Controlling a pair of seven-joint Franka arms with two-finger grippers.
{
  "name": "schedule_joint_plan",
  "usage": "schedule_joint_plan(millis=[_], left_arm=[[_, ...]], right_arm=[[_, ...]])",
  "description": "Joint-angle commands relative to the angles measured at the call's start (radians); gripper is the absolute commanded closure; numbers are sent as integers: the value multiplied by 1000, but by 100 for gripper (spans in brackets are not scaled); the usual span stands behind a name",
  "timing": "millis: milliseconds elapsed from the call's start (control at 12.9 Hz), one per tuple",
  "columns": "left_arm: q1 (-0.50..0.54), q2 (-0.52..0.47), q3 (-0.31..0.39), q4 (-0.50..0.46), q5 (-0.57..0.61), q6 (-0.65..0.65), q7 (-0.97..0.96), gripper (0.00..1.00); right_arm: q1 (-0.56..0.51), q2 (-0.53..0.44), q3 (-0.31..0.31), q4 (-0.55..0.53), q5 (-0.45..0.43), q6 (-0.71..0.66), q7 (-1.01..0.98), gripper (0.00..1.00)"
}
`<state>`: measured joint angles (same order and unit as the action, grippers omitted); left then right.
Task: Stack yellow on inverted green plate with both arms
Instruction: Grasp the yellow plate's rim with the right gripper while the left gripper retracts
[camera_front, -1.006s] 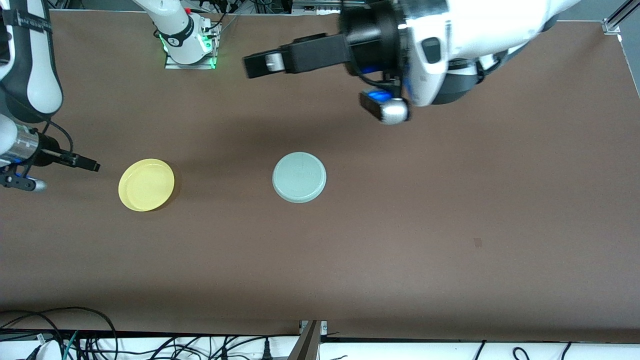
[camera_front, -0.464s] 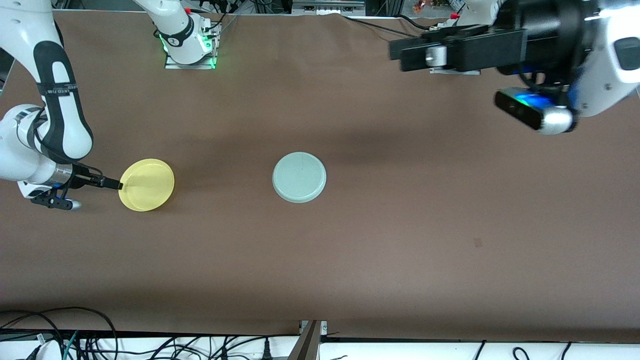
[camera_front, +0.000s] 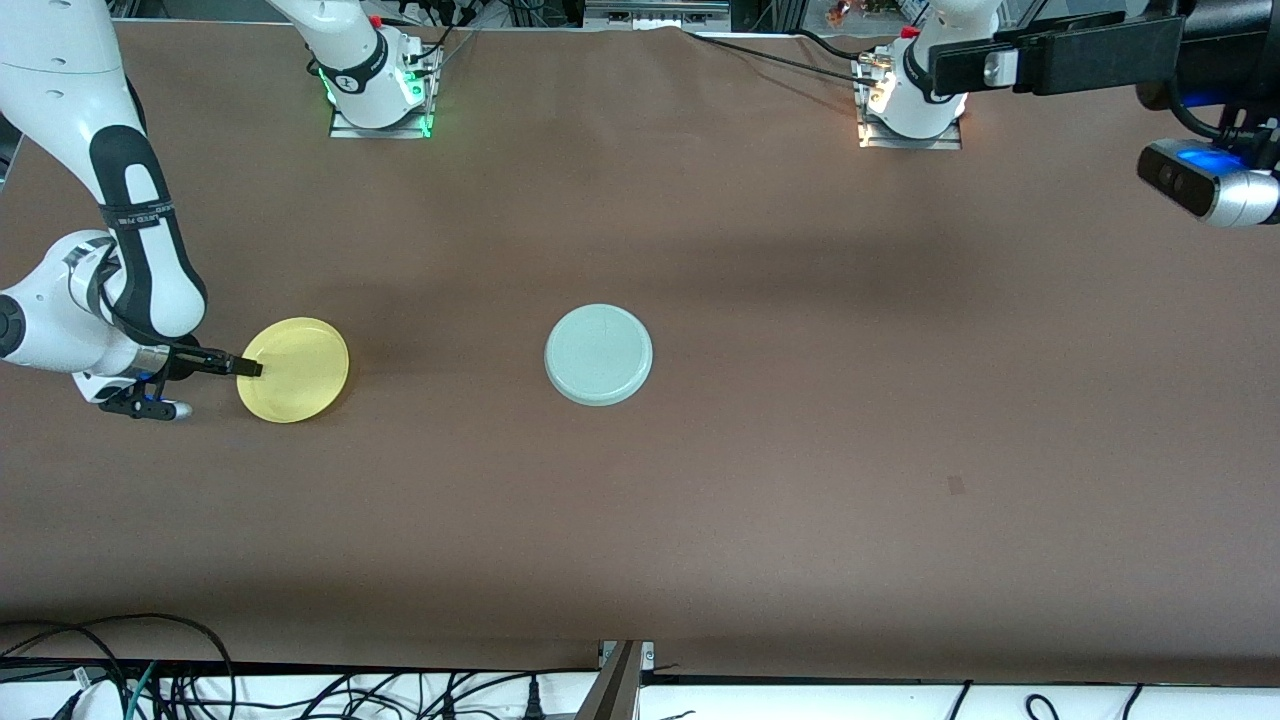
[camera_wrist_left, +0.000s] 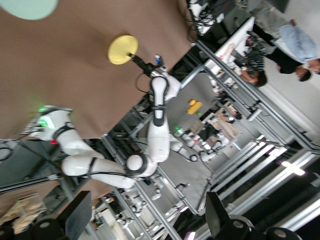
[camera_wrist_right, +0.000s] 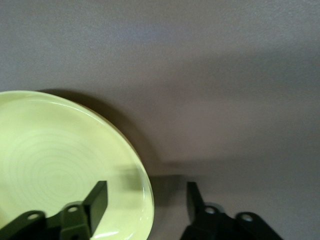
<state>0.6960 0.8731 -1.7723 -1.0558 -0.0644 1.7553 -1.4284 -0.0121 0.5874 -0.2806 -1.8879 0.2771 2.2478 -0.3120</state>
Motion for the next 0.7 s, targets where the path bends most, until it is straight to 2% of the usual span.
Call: schedule_joint_plan(millis=[0,77,232,310,387,619], left_arm=[[43,-17,-9,-32,14,-68,29,0],[43,-19,-10,-30,35,-94,29,0],[62,-55,-3,-26,46,-138,39,0],[68,-68,20,-21,46,-170,45,0],[86,-84,58,-15,31,-206,75,0],[122,-115,144,-13,18,-316,239,0]], right_arm=[[-6,18,3,9,27,9,-27,59],[-5,19,3,9,28,7,-26,66],[-6,22,3,9,27,0,-29,90],[-5,25,3,9,27,0,-30,97],[-5,26,4,10,27,-4,-32,100],[-2,20,8,45,27,-81,-96,100]])
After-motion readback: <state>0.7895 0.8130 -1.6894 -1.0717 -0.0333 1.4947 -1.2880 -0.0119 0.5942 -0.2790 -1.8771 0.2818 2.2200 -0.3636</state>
